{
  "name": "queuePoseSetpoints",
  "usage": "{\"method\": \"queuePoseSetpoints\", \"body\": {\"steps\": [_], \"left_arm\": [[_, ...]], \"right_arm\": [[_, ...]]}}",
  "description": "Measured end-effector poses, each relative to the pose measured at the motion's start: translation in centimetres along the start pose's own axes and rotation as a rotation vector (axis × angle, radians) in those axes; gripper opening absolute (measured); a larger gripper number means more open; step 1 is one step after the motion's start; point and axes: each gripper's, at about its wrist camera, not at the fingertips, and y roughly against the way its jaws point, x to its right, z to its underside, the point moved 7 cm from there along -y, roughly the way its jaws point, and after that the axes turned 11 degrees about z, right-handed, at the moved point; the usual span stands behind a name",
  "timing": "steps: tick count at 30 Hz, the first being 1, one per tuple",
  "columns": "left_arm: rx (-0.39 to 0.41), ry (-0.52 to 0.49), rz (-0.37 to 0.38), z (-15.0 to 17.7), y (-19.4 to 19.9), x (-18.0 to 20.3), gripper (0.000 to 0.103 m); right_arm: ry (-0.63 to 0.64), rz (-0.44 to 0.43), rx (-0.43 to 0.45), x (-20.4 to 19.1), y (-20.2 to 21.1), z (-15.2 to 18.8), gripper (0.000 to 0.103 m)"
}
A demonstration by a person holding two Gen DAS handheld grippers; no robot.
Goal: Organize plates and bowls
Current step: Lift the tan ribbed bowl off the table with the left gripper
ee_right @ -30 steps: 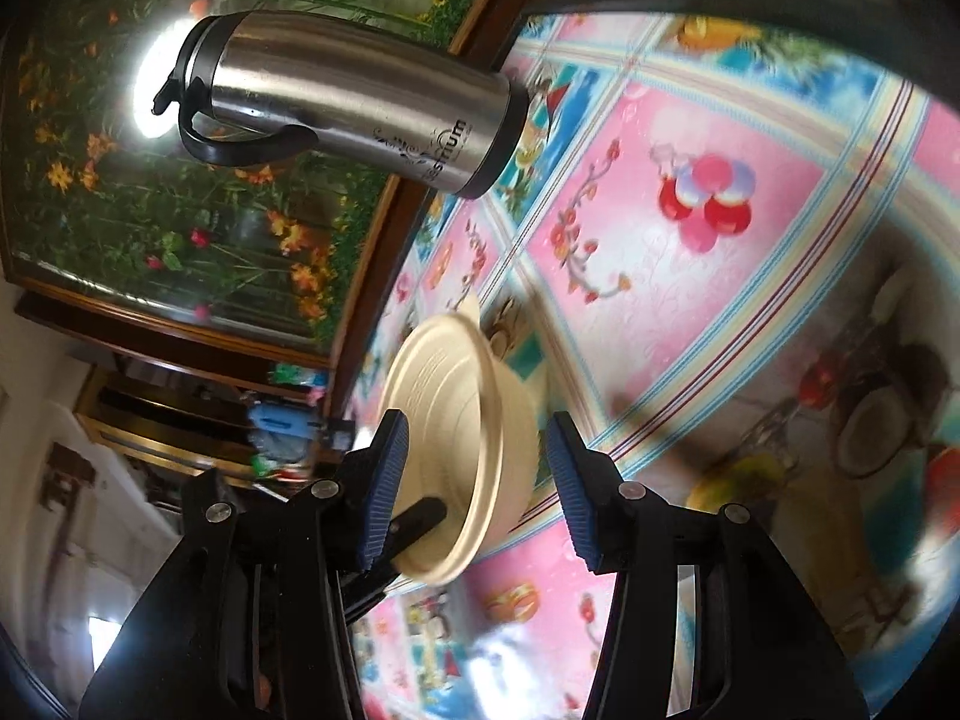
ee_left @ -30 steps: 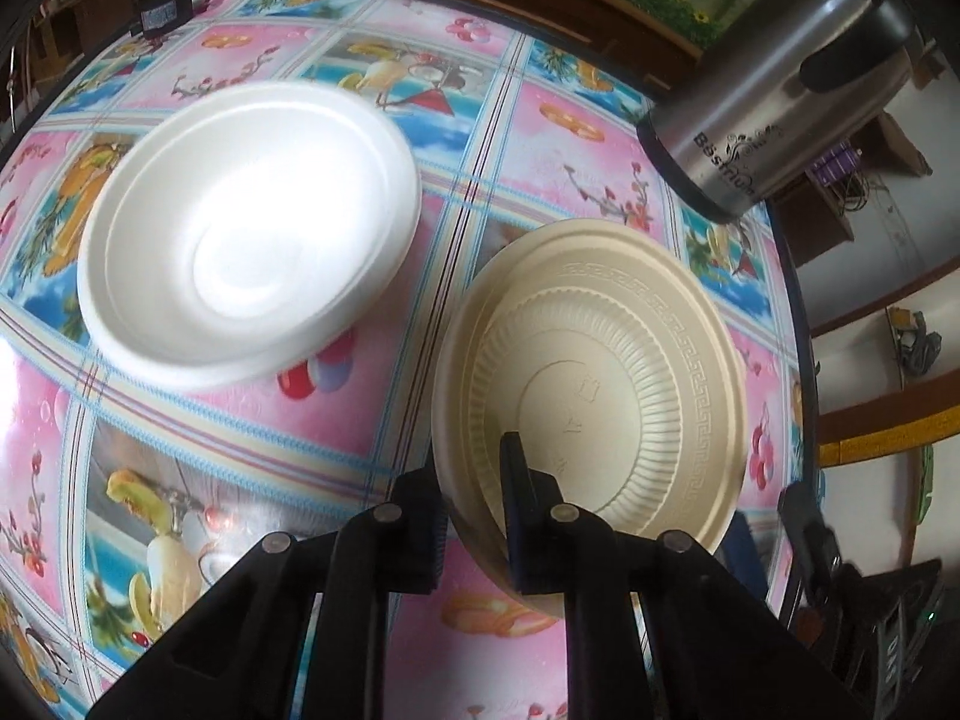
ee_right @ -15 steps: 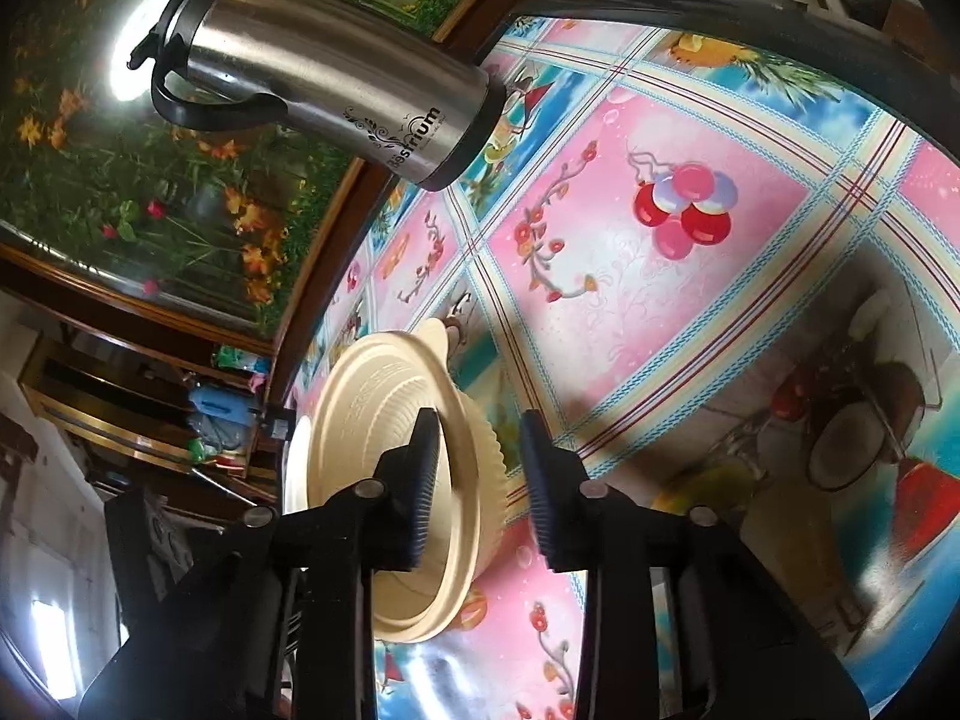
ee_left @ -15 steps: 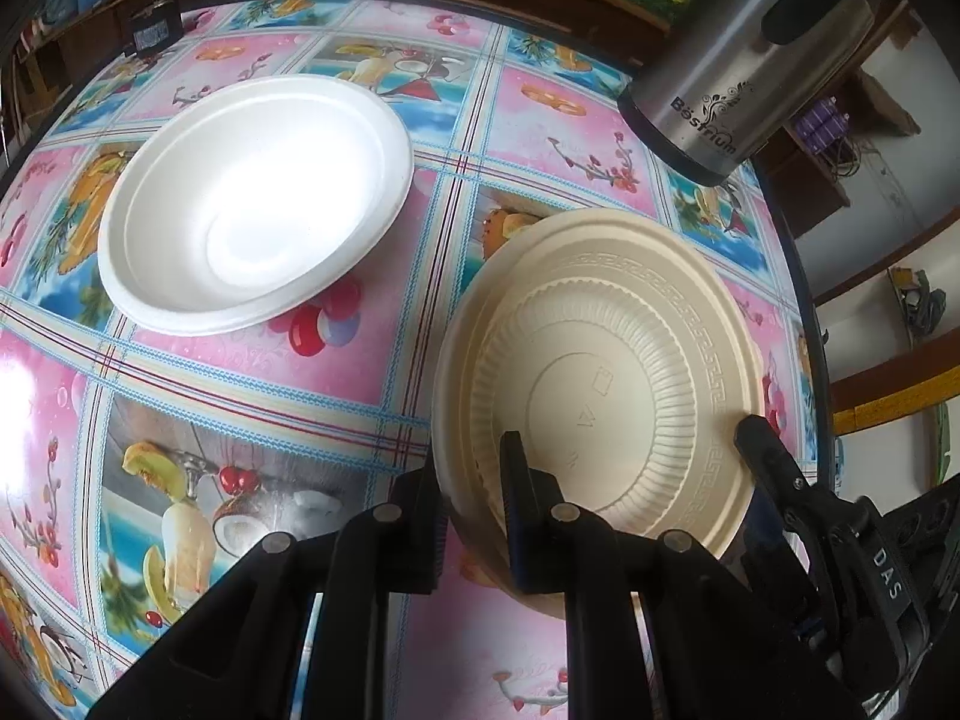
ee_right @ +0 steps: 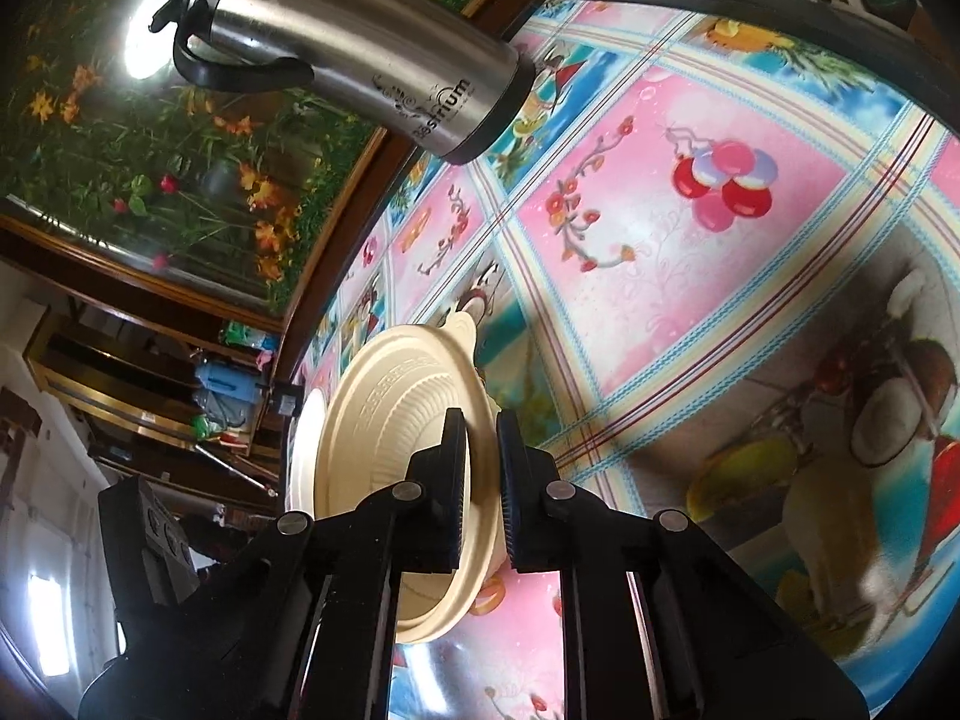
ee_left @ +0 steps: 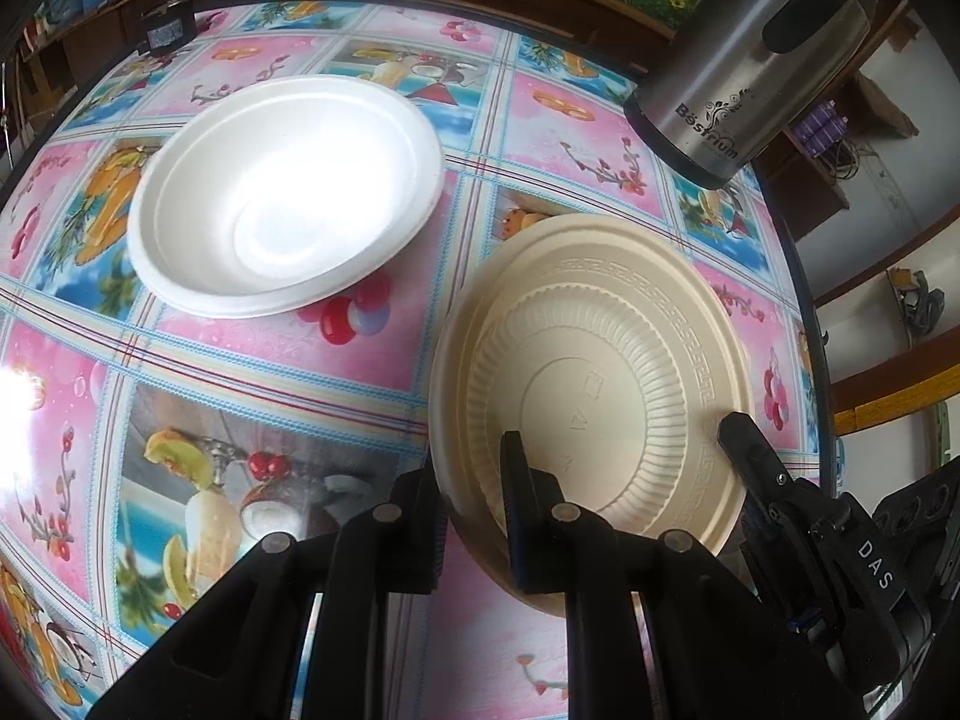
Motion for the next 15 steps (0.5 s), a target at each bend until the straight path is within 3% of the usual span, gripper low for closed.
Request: {"method": "queuePoseSetpoints", "body": {"steps": [15], "left_arm": [[0.061,-0.056,-0.060,3.1,3.8,-3.0,0.015]], "right_arm": [[0.048,-0.032,-0.080,-1.5,-0.1,4.5,0.011]]}}
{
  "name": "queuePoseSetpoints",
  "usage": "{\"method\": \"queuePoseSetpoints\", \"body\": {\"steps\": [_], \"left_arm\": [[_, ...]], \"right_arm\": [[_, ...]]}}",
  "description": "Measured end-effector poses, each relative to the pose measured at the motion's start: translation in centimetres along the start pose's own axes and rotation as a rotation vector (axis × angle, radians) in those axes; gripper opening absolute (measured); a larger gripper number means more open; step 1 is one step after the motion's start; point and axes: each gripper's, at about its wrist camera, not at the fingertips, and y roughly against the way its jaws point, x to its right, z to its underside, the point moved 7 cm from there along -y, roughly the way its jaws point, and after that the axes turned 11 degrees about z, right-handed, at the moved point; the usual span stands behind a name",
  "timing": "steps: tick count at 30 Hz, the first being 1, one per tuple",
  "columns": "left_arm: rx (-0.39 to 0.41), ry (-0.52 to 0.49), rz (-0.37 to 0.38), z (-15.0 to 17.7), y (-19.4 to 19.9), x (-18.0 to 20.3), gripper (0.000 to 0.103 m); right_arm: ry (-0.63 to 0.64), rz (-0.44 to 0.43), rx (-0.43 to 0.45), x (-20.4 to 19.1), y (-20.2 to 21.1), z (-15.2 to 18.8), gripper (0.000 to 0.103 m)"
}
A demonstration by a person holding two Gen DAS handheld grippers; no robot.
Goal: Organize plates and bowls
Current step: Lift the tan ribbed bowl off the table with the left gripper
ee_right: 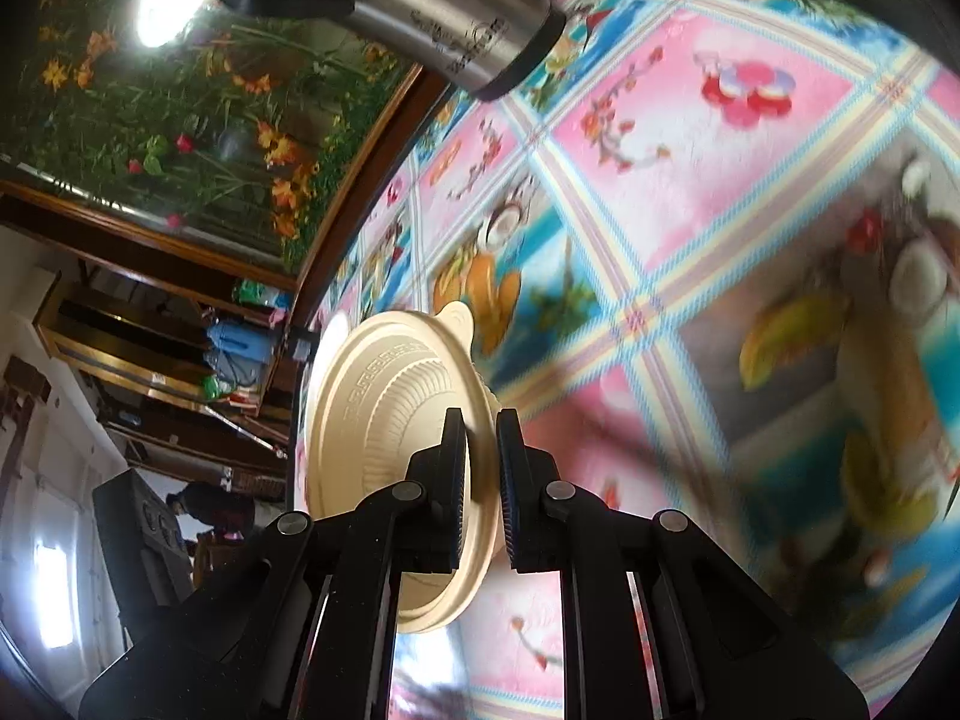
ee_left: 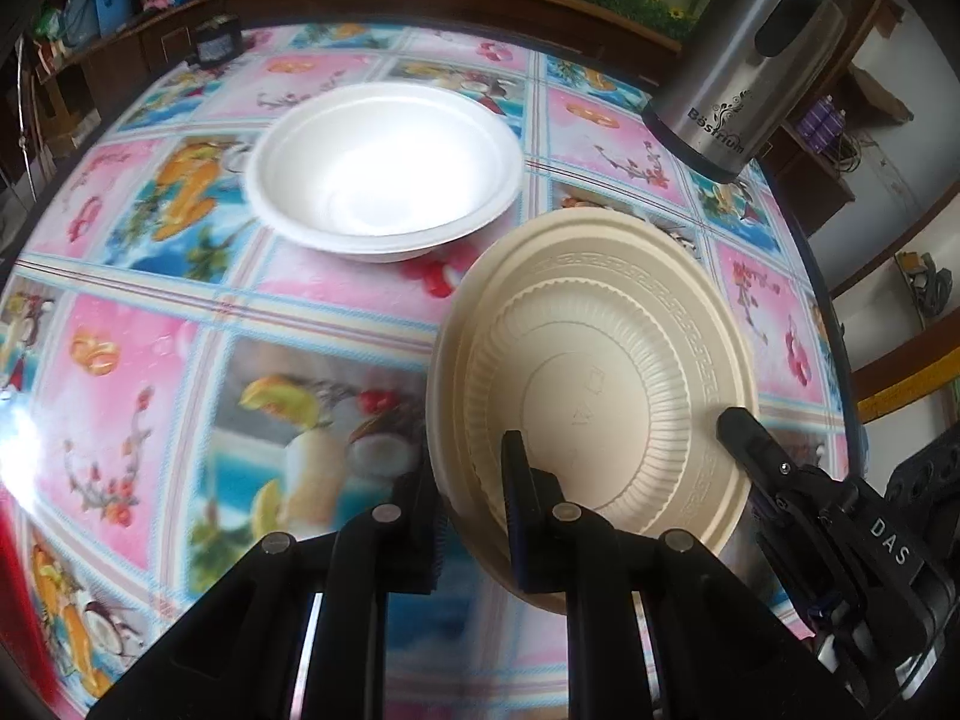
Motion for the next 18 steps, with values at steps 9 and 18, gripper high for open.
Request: {"method": "queuePoseSetpoints", "body": {"steps": [9,18], "left_arm": [[0.078,-0.073,-0.048,3.5,3.9,-1.4,0.015],[0.203,-0.123,-0.091,5.9,9.7,-3.4,0.015]], "right_arm": [[0.031,-0.019,-0.046,-0.4,1.0,4.8,0.011],[0.119,-0.057,-0.037,-3.6,3.9,9.5,0.011]]}}
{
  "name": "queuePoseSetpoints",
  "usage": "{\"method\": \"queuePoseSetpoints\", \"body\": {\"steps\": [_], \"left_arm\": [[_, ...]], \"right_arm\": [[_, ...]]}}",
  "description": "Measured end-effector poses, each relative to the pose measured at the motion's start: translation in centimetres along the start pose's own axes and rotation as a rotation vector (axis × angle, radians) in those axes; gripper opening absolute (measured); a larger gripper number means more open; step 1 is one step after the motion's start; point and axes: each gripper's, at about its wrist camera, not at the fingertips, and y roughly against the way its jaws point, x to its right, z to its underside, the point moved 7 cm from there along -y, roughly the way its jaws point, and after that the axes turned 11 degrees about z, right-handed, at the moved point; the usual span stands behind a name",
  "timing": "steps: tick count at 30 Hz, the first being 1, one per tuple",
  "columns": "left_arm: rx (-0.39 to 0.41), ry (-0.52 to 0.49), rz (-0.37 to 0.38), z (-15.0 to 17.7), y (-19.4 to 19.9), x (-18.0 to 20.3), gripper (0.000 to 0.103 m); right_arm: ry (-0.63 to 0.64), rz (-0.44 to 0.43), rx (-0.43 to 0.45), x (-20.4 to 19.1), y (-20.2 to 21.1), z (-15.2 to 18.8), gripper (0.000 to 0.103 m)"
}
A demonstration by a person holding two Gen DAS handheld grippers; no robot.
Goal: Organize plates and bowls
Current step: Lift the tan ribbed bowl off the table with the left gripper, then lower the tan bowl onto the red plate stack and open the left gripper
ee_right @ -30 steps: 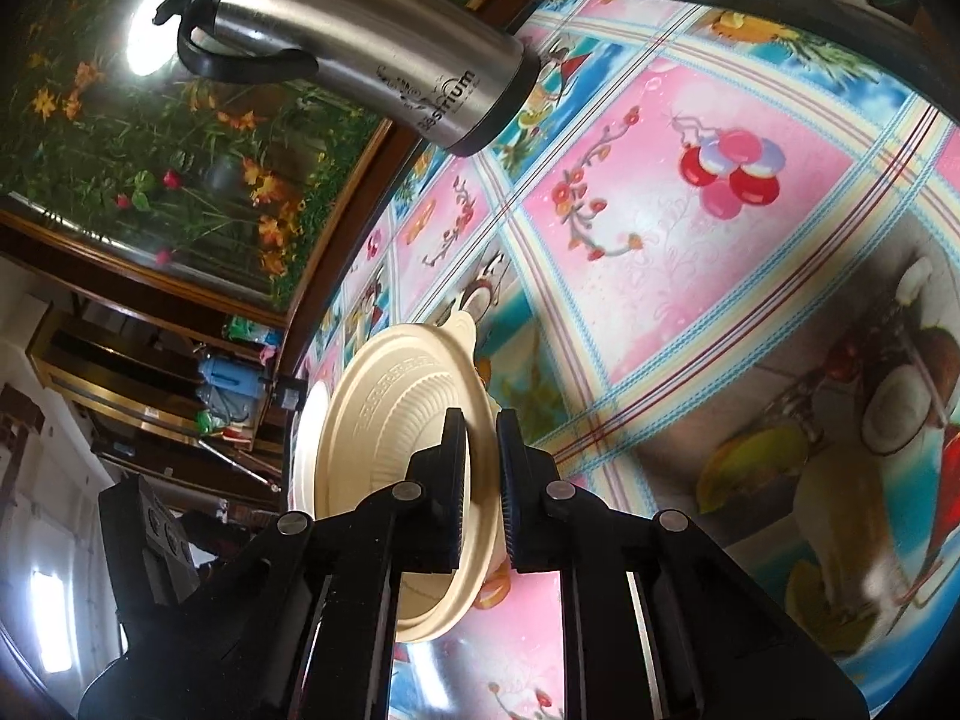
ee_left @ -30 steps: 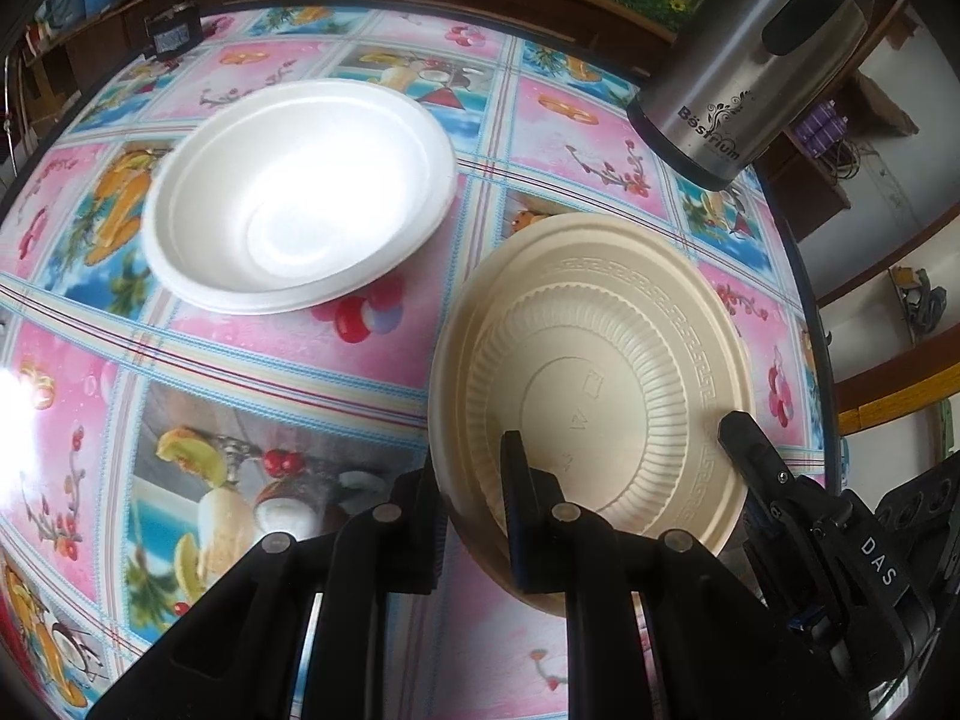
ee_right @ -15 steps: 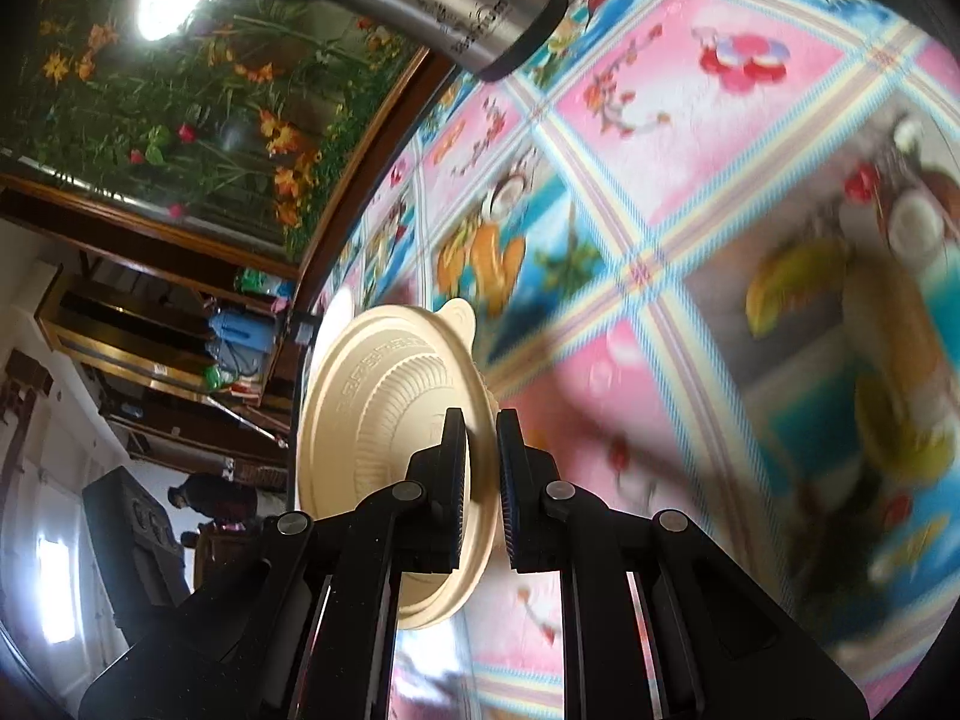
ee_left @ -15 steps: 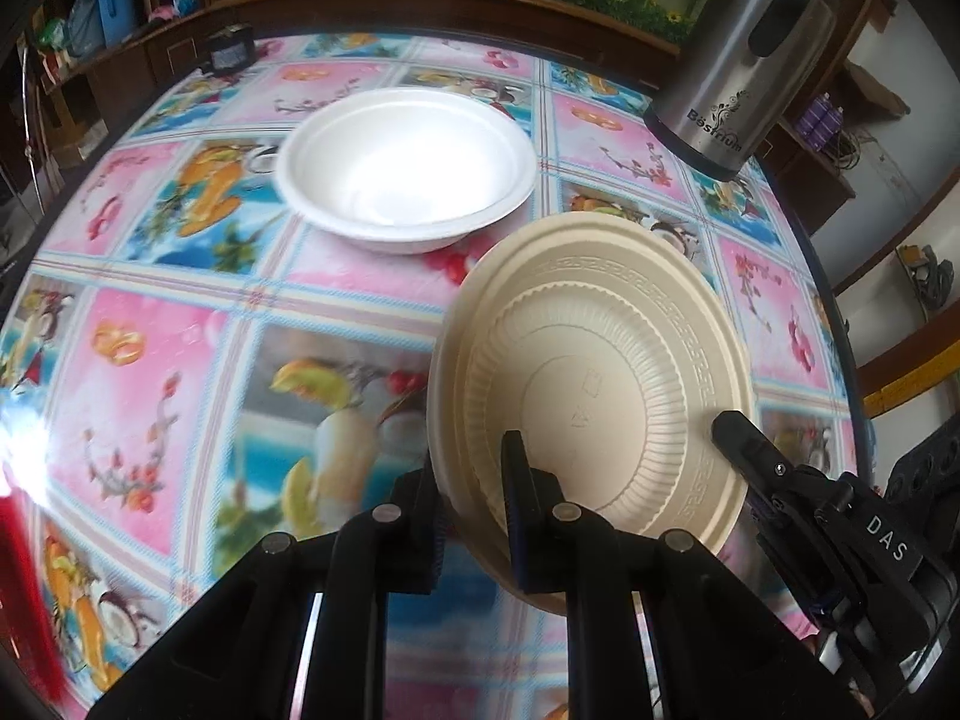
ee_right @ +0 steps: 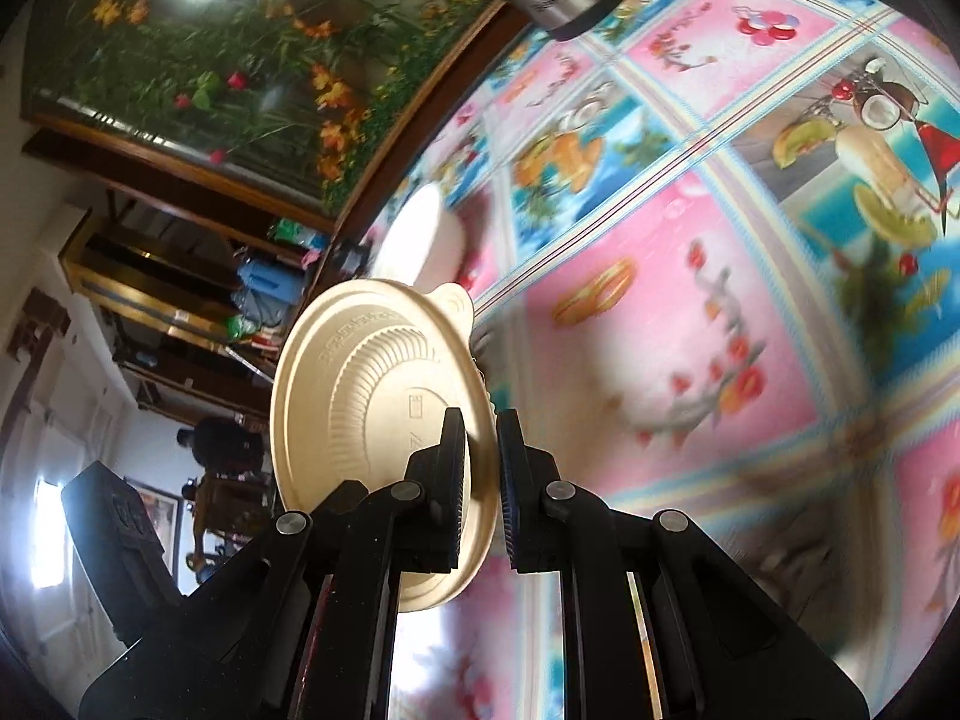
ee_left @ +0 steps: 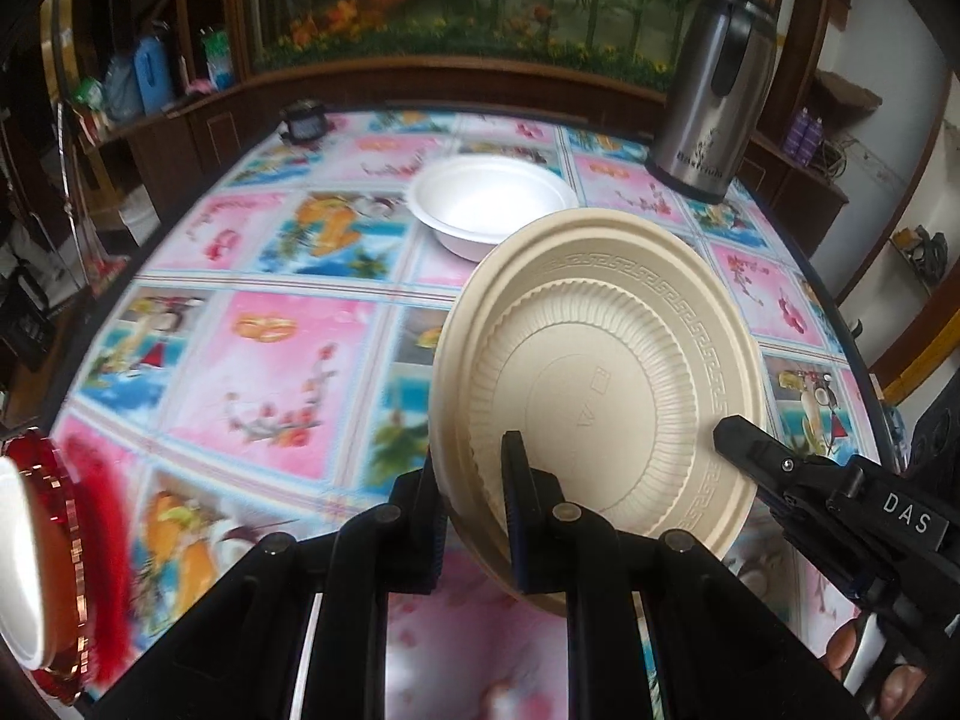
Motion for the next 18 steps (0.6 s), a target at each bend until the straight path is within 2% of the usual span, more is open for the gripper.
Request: {"method": "queuePoseSetpoints", "body": {"steps": [8,18], "left_arm": [[0.114,0.009,-0.022,1.4,5.8,-3.2,0.016],[0.248,0.052,-0.081,2.7,12.6,-8.8,0.016]], "right_arm": [[0.083,-0.046,-0.002,-4.7,1.6,3.7,0.011],[0.229,-0.091,-0.036,-12.4,1.4,9.0,0.012]]}}
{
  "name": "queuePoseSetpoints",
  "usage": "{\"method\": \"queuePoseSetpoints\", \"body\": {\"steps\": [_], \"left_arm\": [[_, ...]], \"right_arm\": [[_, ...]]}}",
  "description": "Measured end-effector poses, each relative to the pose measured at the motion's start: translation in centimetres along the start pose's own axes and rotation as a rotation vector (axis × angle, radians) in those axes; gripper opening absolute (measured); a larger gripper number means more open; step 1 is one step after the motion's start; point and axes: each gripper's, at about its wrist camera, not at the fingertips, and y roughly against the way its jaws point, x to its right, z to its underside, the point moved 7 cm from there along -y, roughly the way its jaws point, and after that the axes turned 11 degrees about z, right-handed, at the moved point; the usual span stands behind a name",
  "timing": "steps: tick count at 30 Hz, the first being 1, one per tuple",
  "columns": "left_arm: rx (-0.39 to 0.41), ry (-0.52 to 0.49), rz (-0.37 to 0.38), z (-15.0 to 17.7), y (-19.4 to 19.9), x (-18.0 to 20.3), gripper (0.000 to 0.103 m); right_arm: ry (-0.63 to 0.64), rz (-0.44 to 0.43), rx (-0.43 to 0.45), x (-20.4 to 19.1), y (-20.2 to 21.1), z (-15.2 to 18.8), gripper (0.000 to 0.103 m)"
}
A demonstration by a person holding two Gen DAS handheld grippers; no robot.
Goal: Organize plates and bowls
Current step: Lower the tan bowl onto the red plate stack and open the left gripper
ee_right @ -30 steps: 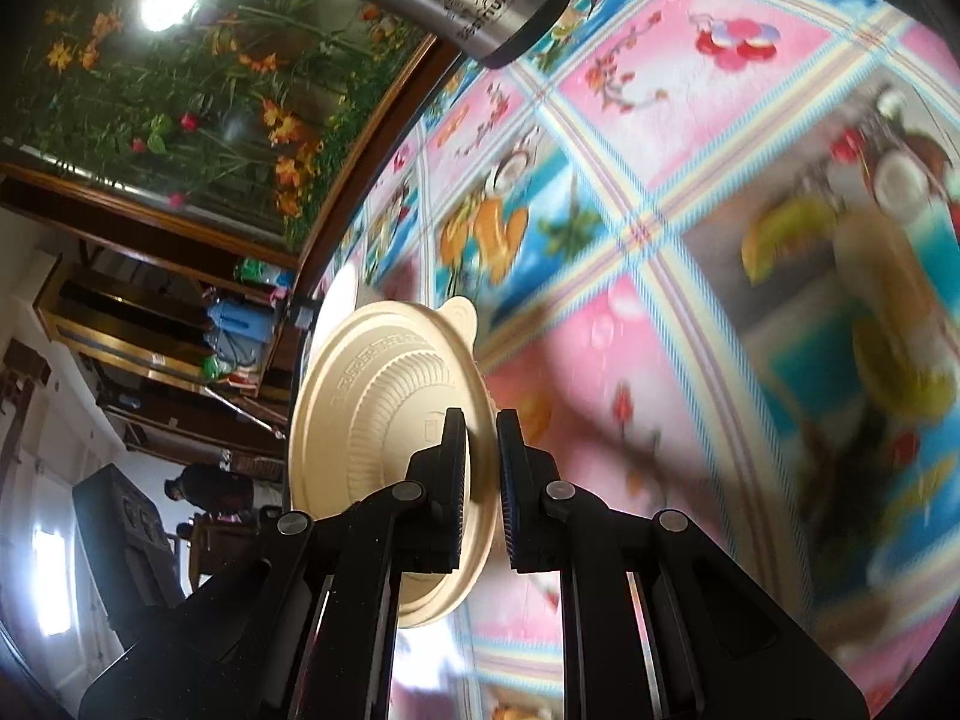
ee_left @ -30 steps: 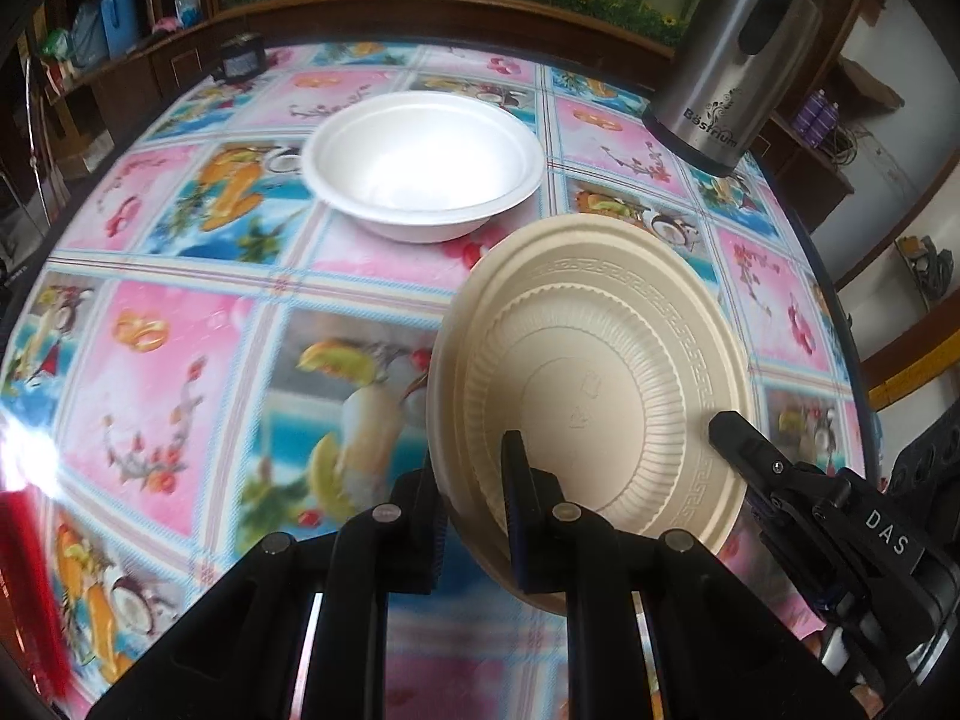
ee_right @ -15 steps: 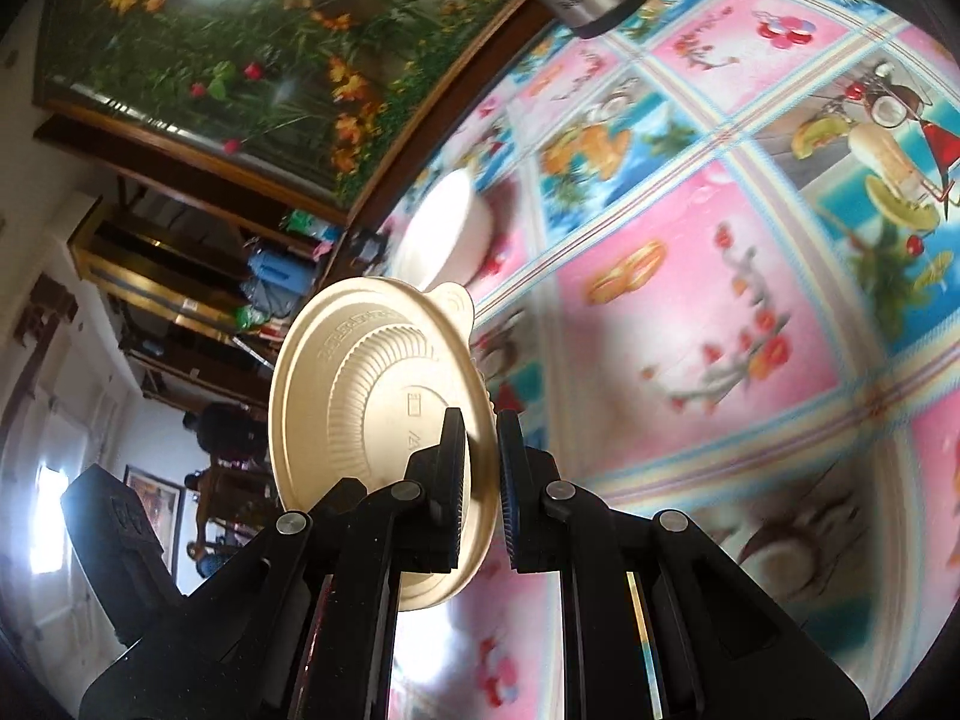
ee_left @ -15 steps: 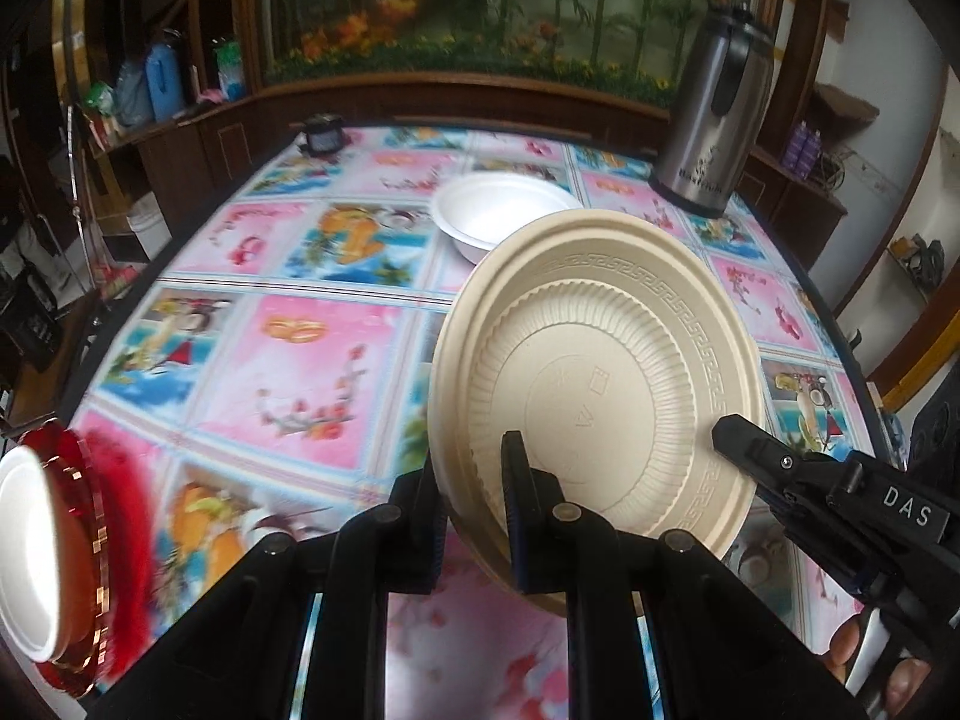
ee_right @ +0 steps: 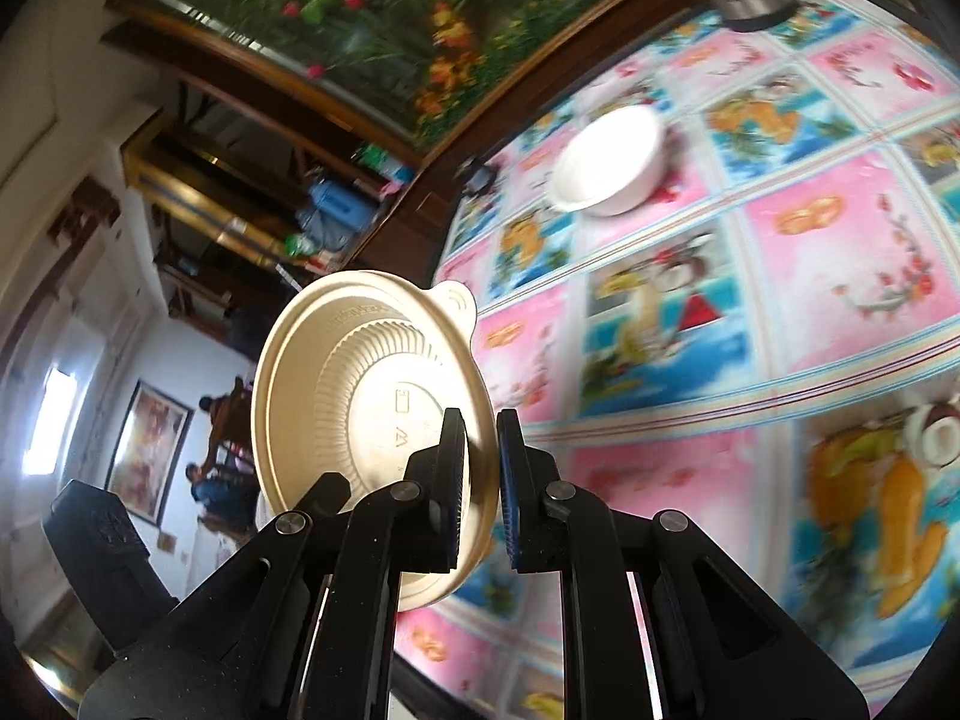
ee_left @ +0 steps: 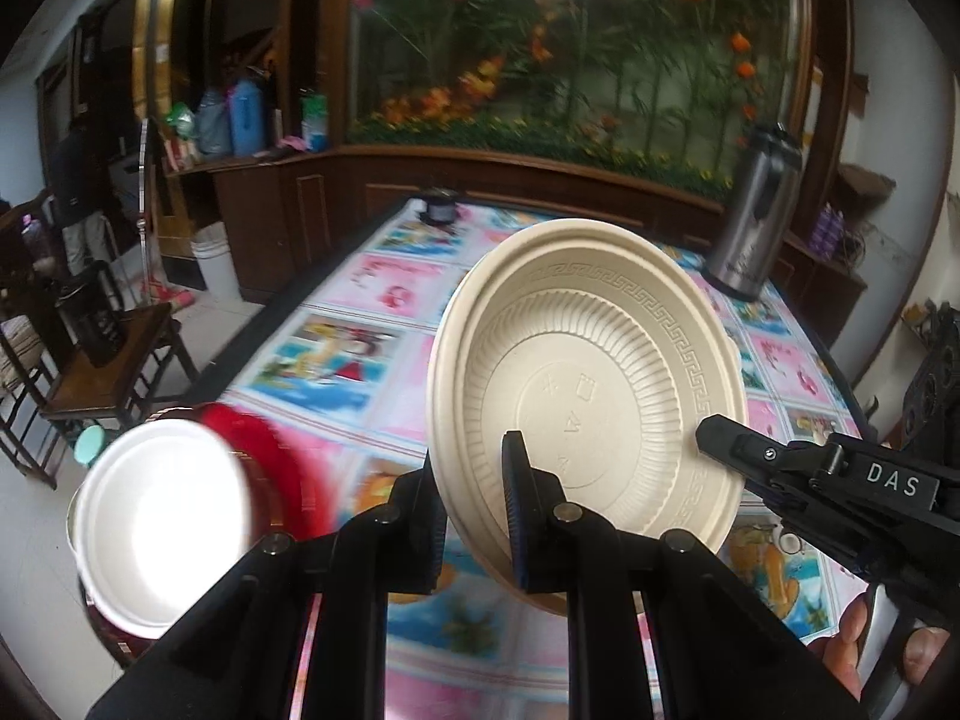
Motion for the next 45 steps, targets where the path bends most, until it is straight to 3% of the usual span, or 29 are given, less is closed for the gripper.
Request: {"method": "queuePoseSetpoints", "body": {"steps": [11,21,36,45], "left_arm": [[0.087,0.086,-0.064,-0.2,4.4,-6.9,0.016],[0.109,0.160,-0.114,0.9,6.2,-11.8,0.015],[-0.015,0.300,-0.161,3.6,6.1,-19.8,0.016],[-0.085,0.382,-0.157,6.0,5.0,-22.4,0.016]], "right_arm": [[0.128,-0.040,-0.059,-8.2,-3.1,3.7,0.012],[0.201,-0.059,-0.126,-13.4,-6.4,6.9,0.012],[0.234,0.011,-0.268,-15.2,-13.0,11.5,0.011],[0.293,0.041,-0.271,-15.5,-14.2,12.7,0.011]]}}
